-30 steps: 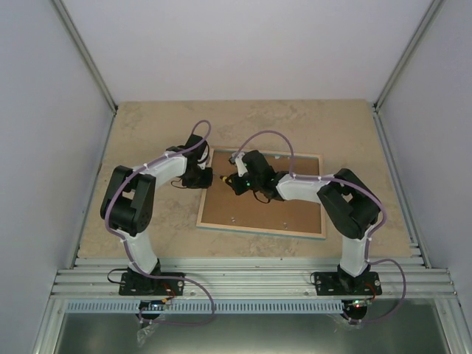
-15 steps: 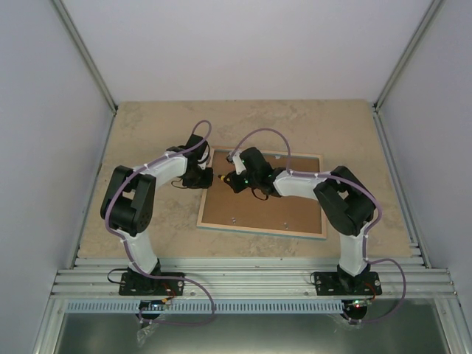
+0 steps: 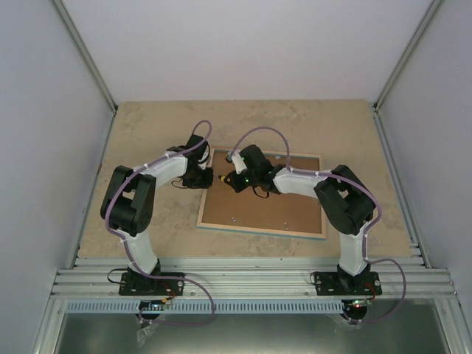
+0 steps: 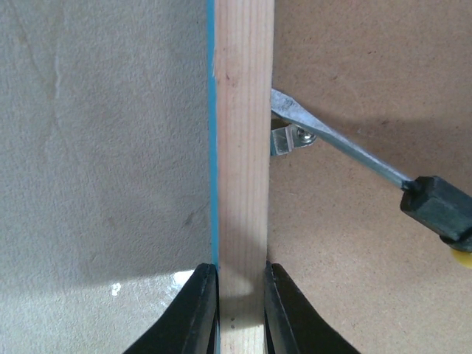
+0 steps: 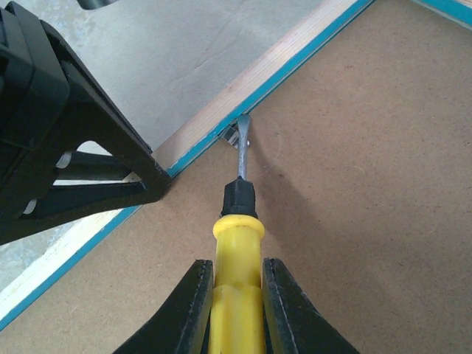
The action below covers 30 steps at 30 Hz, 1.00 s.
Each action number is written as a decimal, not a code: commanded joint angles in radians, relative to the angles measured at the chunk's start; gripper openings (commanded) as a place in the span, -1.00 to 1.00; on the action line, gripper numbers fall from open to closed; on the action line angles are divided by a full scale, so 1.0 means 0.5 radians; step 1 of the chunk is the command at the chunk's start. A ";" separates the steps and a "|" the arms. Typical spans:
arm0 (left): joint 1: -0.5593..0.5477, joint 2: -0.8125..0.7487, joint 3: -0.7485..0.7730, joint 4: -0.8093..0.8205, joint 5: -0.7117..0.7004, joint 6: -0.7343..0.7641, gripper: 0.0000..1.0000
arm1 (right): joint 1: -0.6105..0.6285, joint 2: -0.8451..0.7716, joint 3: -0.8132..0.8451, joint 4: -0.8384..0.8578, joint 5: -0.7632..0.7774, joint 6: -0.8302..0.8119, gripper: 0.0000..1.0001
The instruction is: Take the photo out of the frame
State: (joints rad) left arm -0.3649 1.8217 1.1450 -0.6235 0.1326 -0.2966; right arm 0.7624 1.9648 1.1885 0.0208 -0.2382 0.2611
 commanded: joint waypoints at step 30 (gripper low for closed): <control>-0.028 0.025 -0.022 -0.018 -0.044 -0.036 -0.88 | 0.053 0.059 0.135 -0.702 -0.197 -0.299 -0.99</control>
State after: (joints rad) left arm -0.3710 1.8217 1.1450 -0.6277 0.1173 -0.3069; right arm 0.7597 1.9739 1.2762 -0.1699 -0.2813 0.1364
